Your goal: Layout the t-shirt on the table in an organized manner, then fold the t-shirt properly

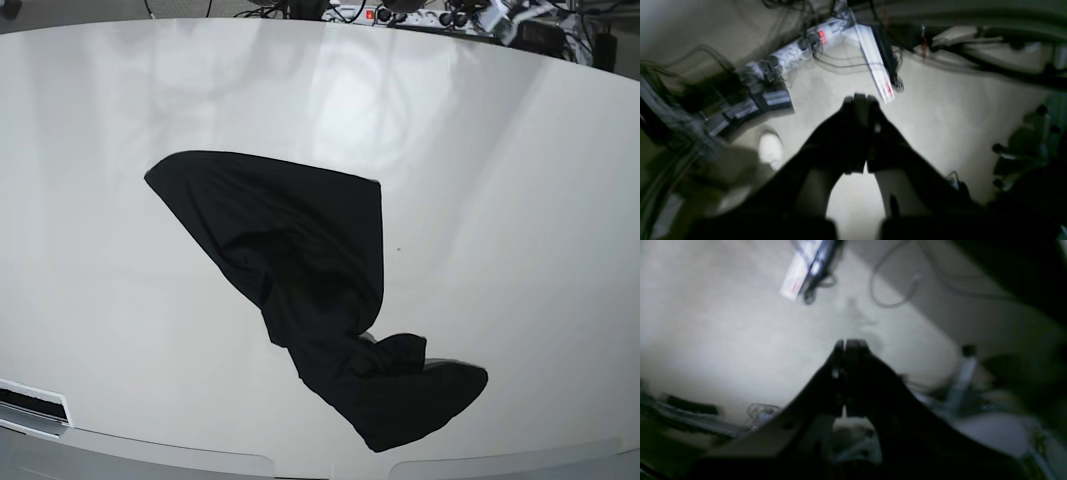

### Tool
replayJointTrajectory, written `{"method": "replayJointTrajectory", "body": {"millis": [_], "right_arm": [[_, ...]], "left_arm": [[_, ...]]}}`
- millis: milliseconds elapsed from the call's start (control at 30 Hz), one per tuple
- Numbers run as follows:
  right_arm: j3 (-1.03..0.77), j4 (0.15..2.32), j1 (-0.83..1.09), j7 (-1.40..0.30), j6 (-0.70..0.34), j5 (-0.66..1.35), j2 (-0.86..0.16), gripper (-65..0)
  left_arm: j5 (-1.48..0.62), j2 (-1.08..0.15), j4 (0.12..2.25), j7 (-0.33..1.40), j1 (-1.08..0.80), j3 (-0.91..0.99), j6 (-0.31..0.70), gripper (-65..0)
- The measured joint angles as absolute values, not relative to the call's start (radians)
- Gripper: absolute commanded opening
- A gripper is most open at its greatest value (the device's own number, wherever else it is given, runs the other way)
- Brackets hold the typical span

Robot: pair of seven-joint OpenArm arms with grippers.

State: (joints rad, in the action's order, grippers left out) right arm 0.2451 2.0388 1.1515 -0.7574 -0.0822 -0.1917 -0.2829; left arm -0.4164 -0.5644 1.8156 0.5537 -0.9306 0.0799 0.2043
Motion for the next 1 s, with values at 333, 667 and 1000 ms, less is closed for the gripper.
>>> {"method": "replayJointTrajectory", "body": {"millis": [333, 667, 1000], "right_arm": [[0.246, 2.340, 1.099, -0.709, 0.005, -0.420, -0.282, -65.0], [0.248, 2.313, 0.730, -0.523, -0.129, -0.261, -0.279, -65.0], [0.249, 1.947, 0.464, -0.479, -0.133, -0.142, -0.277, -35.5]], "left_arm": [[-0.554, -0.556, 2.113, 0.585, -0.889, 0.273, 0.271, -65.0], [-0.554, -0.540, 2.111, 0.513, -0.642, 0.244, 0.274, -65.0], [-0.546, -0.536, 1.917, 0.509, -0.475, 0.234, 0.353, -65.0]]}}
